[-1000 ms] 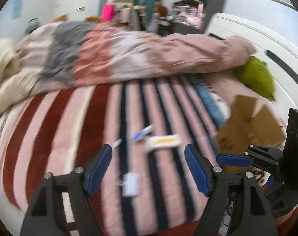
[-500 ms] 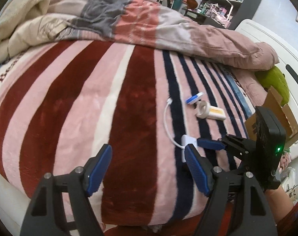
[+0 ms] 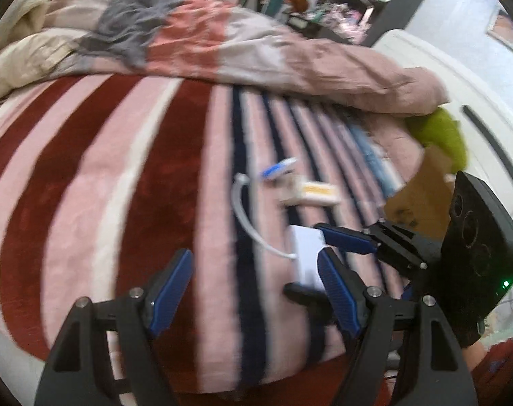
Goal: Organize rigid objects
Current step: 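Grasp the white USB card reader with the right gripper, then carry the card reader with the right gripper and release it into the cardboard box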
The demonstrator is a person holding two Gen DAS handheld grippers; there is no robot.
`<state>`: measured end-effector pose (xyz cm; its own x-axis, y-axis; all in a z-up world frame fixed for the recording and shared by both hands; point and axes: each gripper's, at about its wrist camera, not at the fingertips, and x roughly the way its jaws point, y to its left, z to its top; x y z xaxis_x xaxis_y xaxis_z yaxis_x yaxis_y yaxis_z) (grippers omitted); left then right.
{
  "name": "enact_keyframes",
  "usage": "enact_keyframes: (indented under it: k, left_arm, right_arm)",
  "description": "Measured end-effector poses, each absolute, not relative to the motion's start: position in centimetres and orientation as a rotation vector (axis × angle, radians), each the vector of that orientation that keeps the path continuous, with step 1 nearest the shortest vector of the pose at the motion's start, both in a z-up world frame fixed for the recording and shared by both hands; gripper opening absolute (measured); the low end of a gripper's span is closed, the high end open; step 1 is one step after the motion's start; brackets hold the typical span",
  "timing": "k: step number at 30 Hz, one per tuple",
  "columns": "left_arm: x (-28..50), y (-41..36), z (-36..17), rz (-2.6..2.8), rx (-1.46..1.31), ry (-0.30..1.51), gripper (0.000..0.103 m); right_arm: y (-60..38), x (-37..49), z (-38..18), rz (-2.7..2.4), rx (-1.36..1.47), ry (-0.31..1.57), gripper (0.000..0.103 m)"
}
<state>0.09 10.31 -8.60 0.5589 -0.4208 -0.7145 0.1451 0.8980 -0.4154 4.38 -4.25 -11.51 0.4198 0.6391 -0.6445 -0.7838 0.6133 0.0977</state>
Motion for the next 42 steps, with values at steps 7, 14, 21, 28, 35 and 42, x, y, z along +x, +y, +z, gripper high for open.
enact_keyframes:
  k: [7,14,21,28,35,42]
  left_arm:
    - [0.2,4.1,-3.5,-0.552,-0.345,0.832,0.035]
    - [1.5,-4.4,0.9,-0.646,-0.240,0.798,0.025]
    - [4.1,-14.2,3.4,-0.780,-0.111,0.835,0.025]
    - [7.6,-22.3,2.2,-0.883,-0.012,0.958,0.025]
    - [9.4,-25.2,-0.2,-0.872,0.016,1.053,0.025]
    - [8.8,-23.8,1.2,-0.831,0.008,1.009,0.059]
  right_arm:
    - [-8.9,1.5,-5.5,0.882,-0.171,0.528,0.055]
    - [-15.9,0.5,-2.3,0.771,-0.117,0.436,0.055]
    - [-24.6,1.6,-0.3,0.623,-0.029,0.443,0.055]
    - [-31.6,4.1,-0.2,0.477,0.042,0.580,0.055]
    - [-34.1,5.5,-1.7,0.379,0.038,0.721,0.055]
    - [-33.7,5.0,-1.9,0.373,0.021,0.739,0.060]
